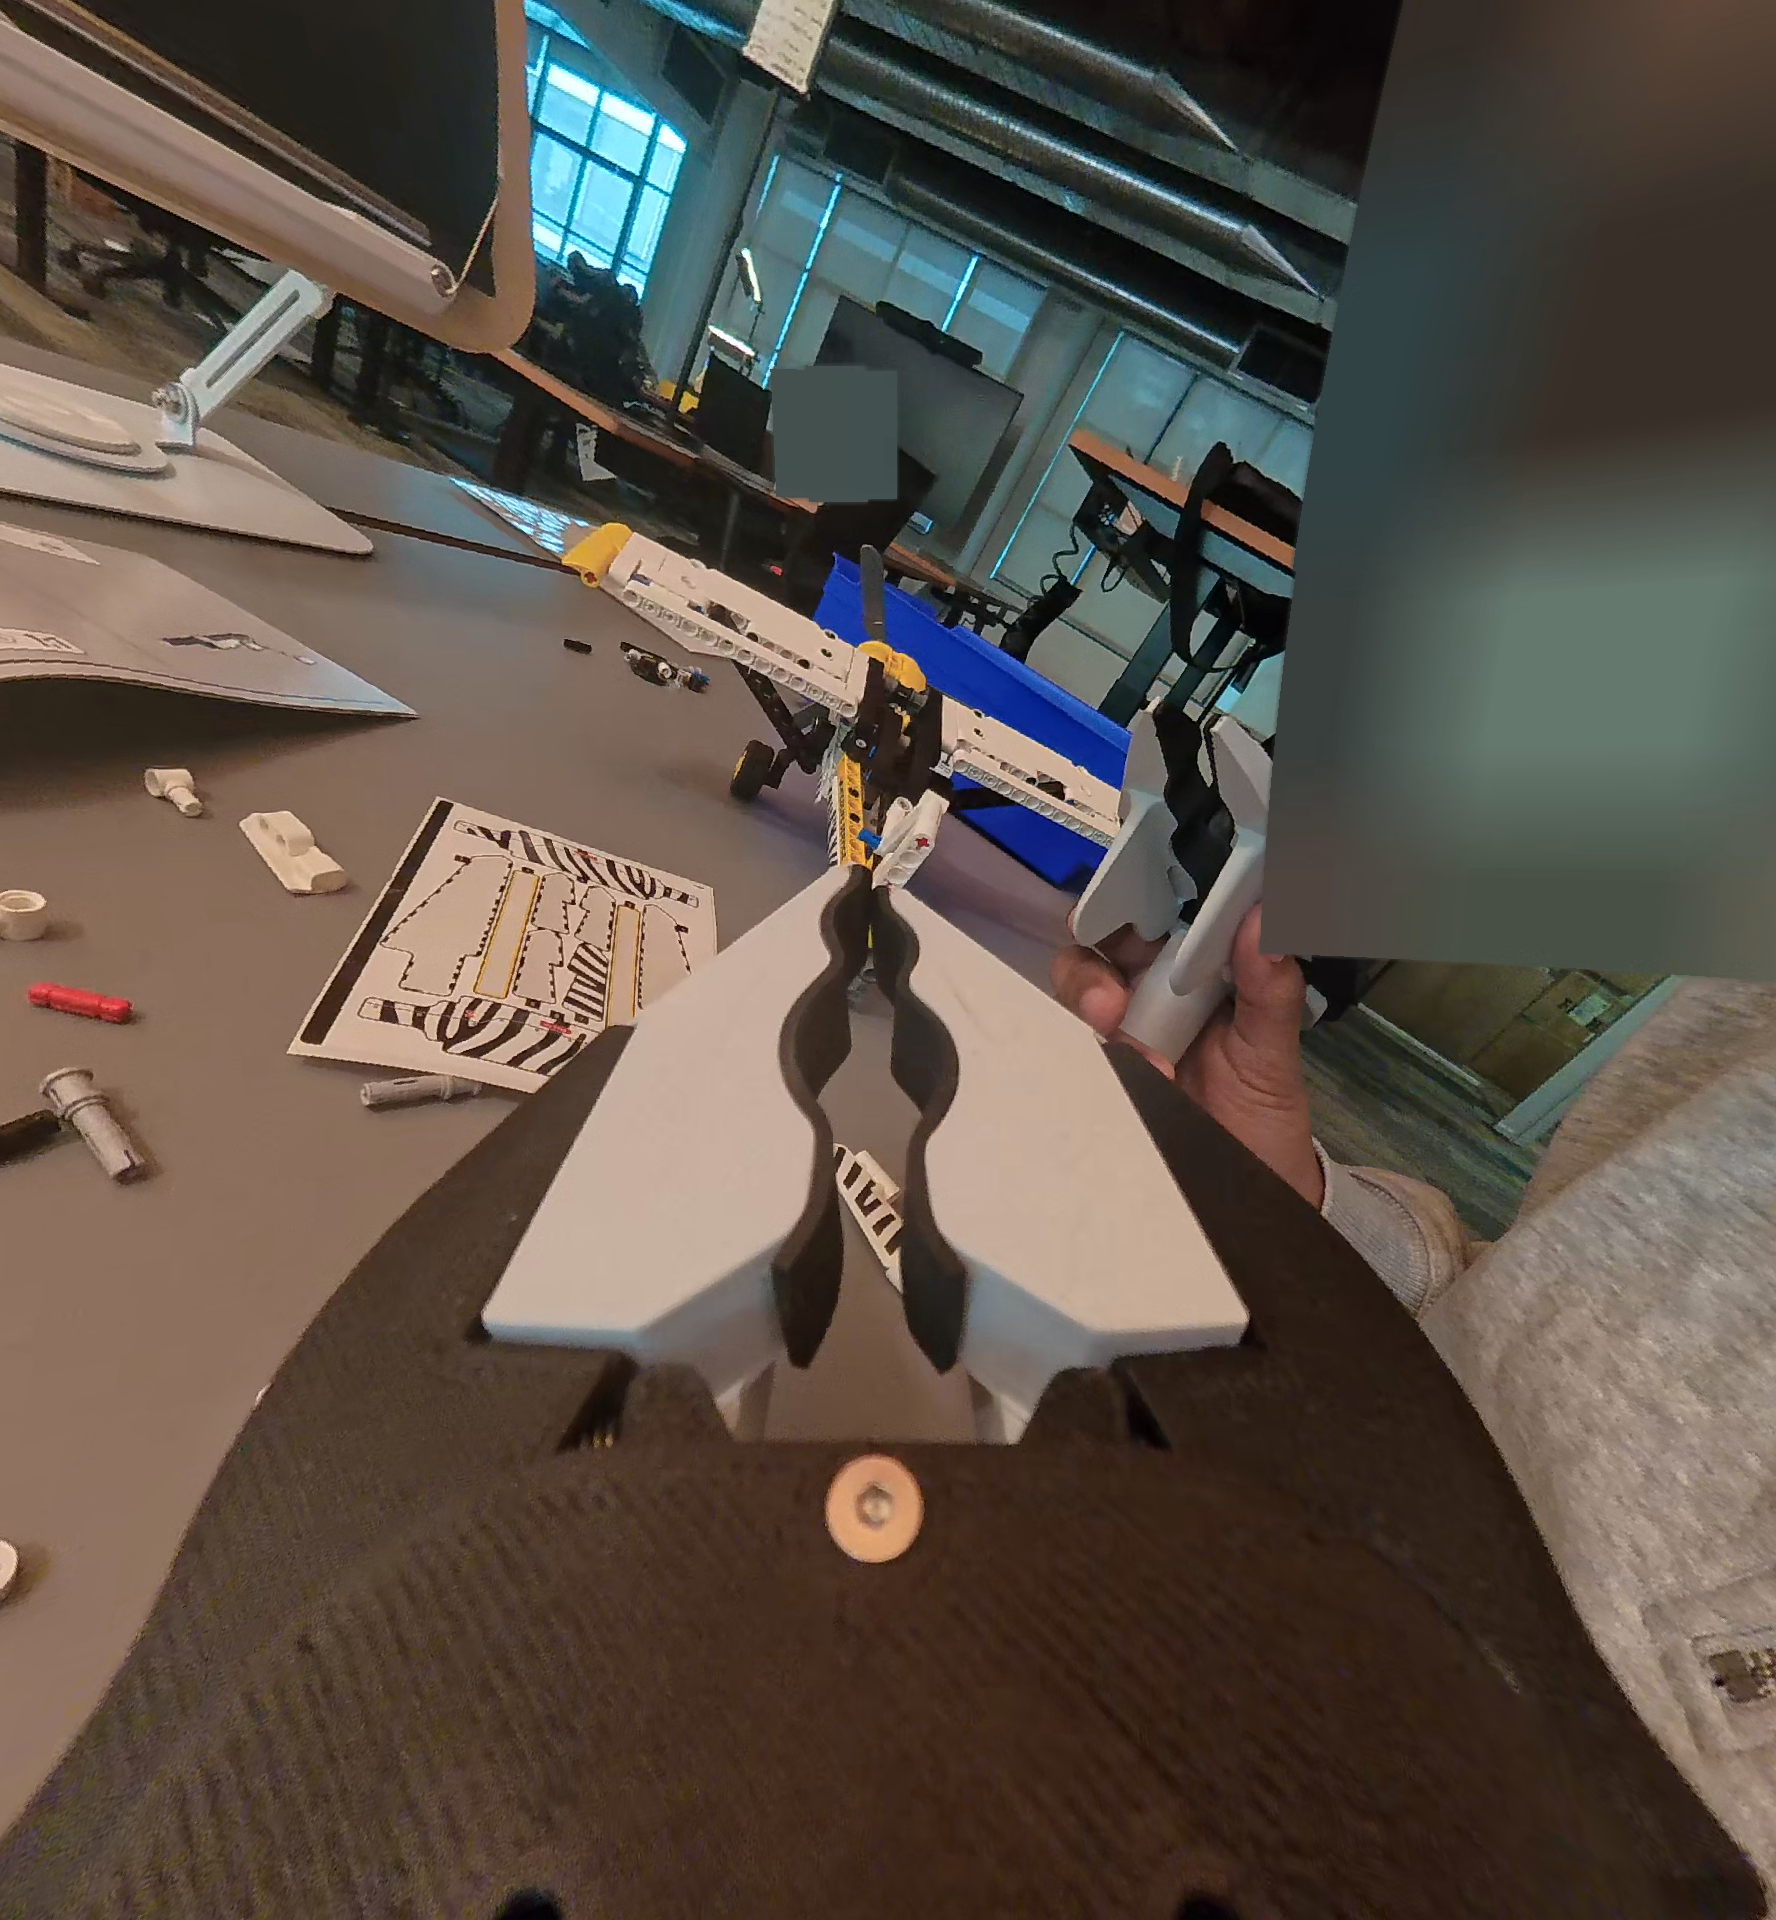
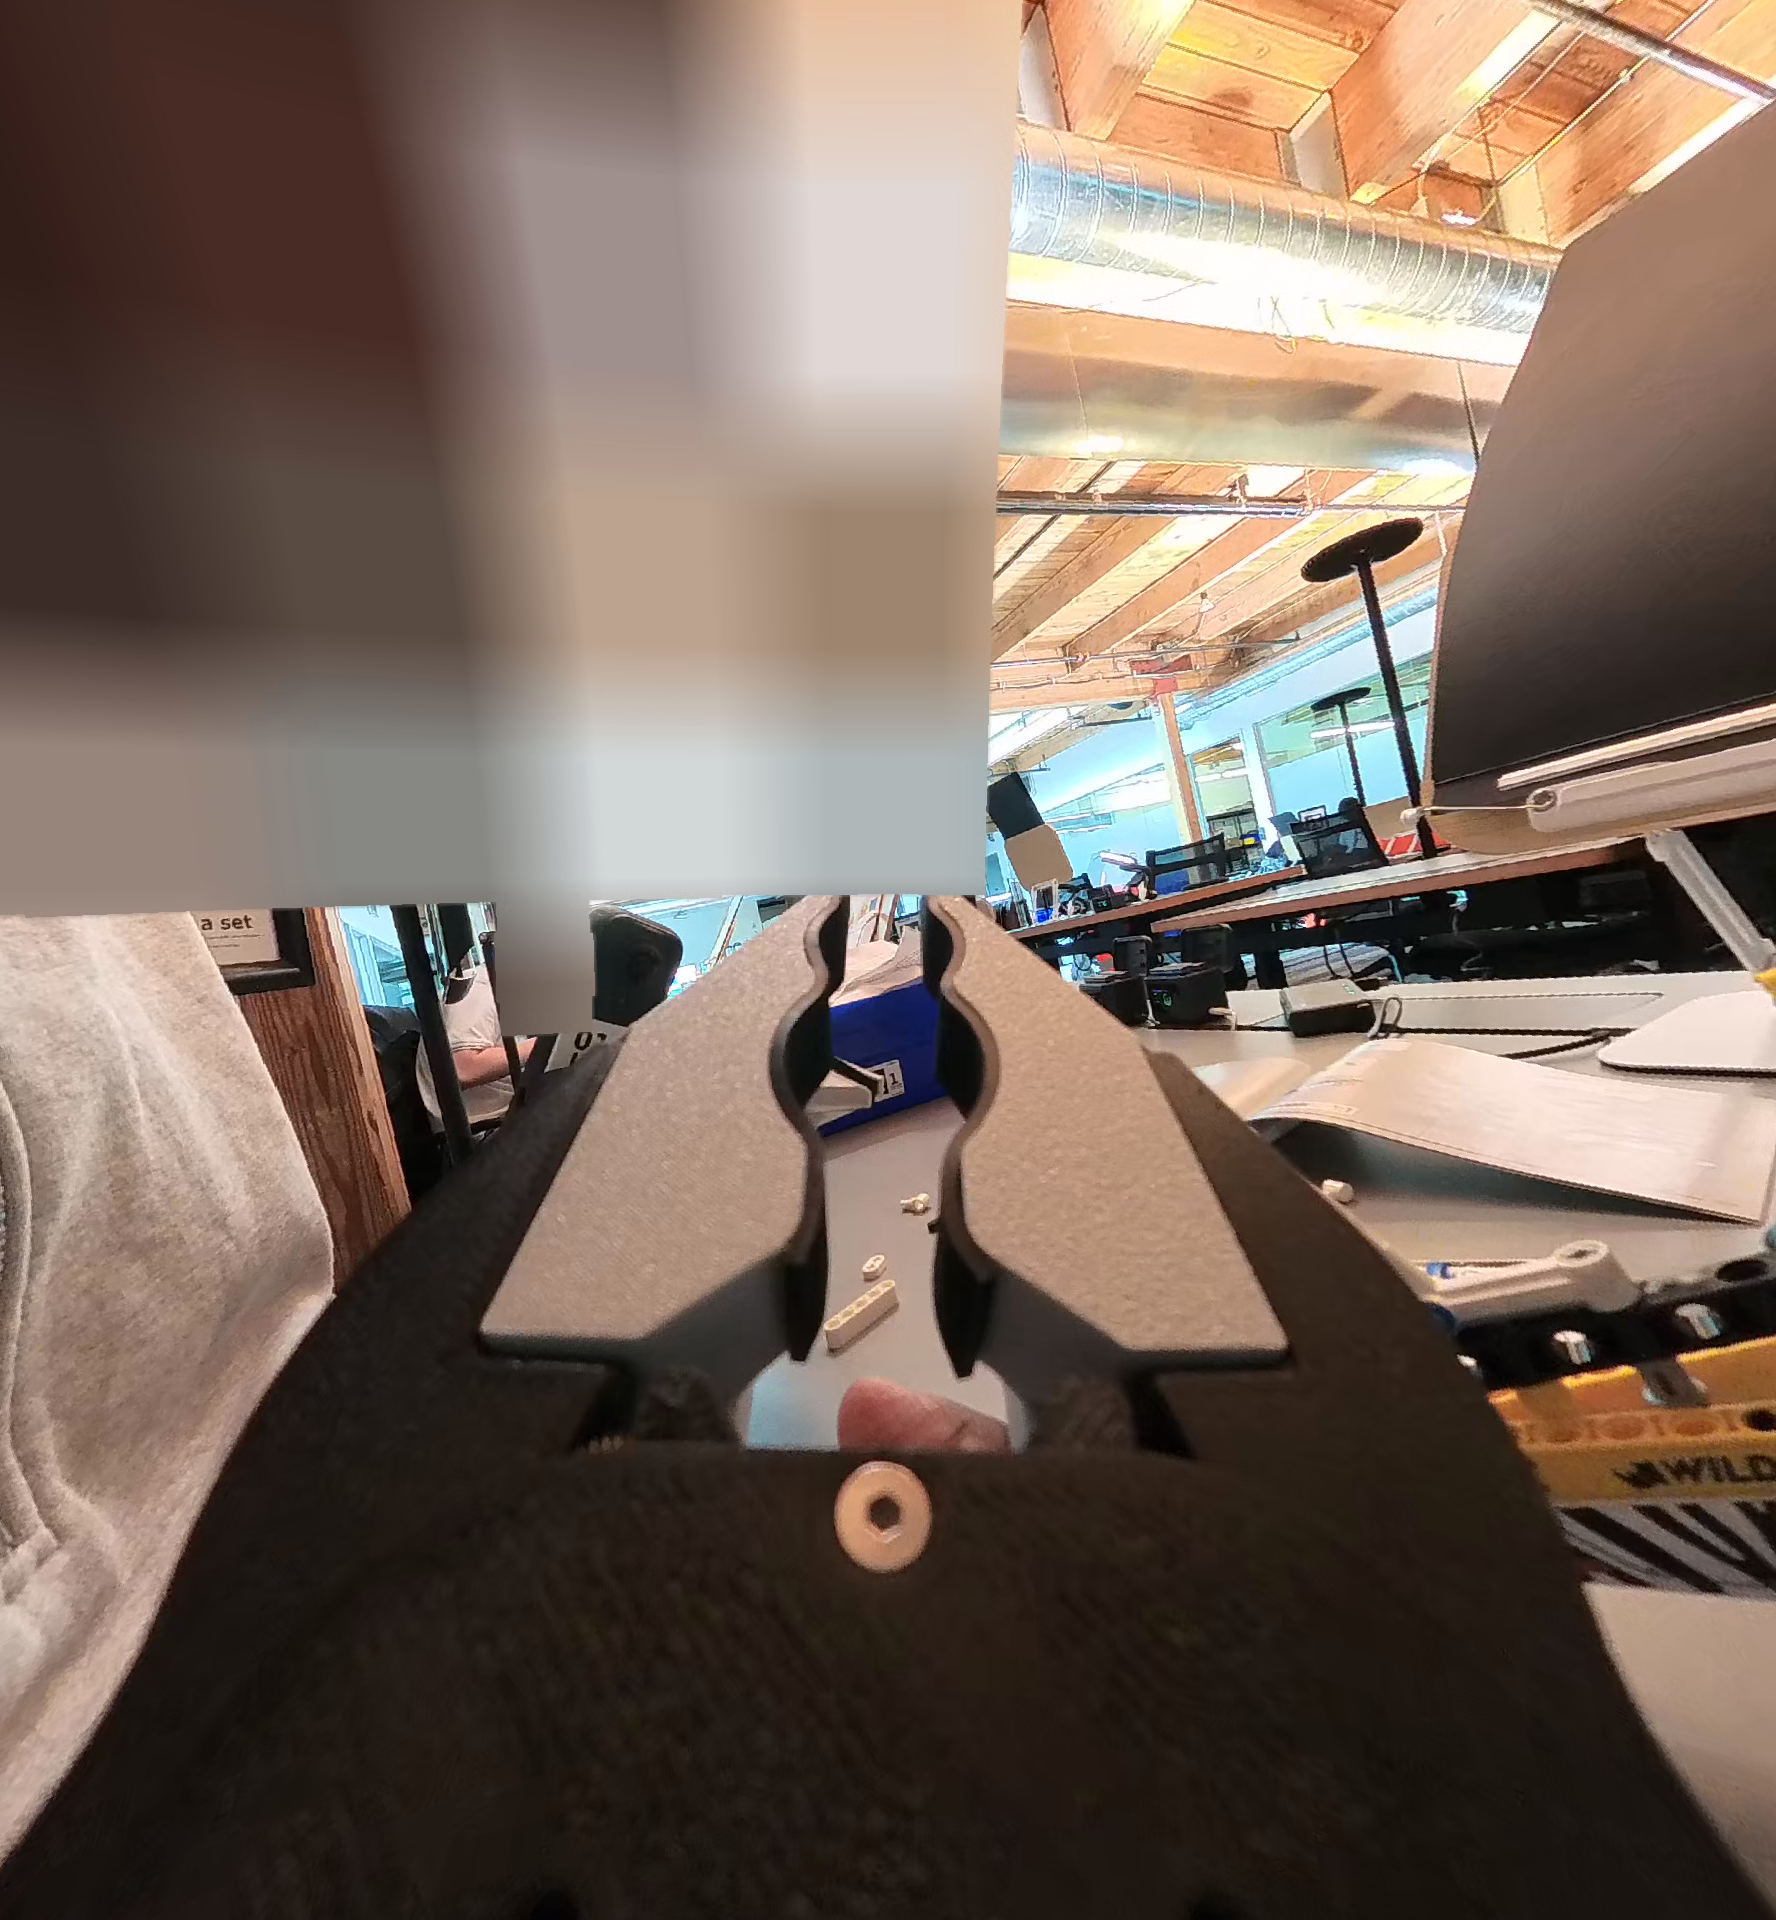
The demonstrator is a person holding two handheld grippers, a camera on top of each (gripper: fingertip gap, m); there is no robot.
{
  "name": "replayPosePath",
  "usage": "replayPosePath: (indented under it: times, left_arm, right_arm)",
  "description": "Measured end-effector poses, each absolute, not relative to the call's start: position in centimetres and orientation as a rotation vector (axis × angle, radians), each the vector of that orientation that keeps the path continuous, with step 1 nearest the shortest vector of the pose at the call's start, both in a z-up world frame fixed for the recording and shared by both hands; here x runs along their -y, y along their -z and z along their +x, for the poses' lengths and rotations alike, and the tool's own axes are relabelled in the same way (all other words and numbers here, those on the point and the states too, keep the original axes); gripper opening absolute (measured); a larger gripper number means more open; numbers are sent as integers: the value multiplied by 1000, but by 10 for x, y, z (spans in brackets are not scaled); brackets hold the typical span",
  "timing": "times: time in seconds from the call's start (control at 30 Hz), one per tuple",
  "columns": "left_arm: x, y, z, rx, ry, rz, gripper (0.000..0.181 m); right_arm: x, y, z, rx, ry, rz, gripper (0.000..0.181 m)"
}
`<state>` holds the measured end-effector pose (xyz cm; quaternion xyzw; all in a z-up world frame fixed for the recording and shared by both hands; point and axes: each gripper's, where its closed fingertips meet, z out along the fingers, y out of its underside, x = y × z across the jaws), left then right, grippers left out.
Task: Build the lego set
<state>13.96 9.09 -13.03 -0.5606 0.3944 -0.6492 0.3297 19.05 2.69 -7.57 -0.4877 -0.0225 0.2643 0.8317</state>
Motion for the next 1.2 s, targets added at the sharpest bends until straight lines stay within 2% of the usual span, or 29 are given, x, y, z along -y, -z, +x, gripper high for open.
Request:
replayPosePath:
  times: [0.37,0.5,0.63,0.73,0.83,0.9,1.03,1.07,1.1,1.13,1.2]
  left_arm:
    - [-98,137,149,-1023,1665,-1533,0]
    - [-109,142,161,-1049,1570,-1560,0]
    - [-121,136,176,-1199,1314,-1518,0]
    - [-145,106,181,-1108,1092,-1391,0]
    - [-171,69,172,-960,697,-1152,0]
    - [-173,62,175,-961,570,-1114,0]
    - [-169,88,204,-1036,890,-1427,0]
    - [-175,92,211,-1060,897,-1468,4]
    - [-186,95,219,-1081,851,-1478,16]
    - [-198,98,231,-1106,787,-1460,32]
    - [-225,115,260,-1231,612,-1451,76]
  right_arm:
    - [-32,77,192,28,-600,-1049,13]
    - [-24,76,193,52,-489,-1054,8]
    - [-20,75,182,127,-387,-1055,3]
    - [-20,77,176,154,-403,-1069,4]
    - [-16,75,183,119,-439,-1045,5]
    - [-14,74,189,87,-478,-1025,5]
    - [-12,73,195,51,-532,-1006,6]
    - [-12,73,196,48,-538,-1005,7]
    - [-13,73,196,46,-543,-1005,7]
    - [-13,73,196,44,-546,-1005,7]
    - [-13,73,197,38,-561,-1003,8]
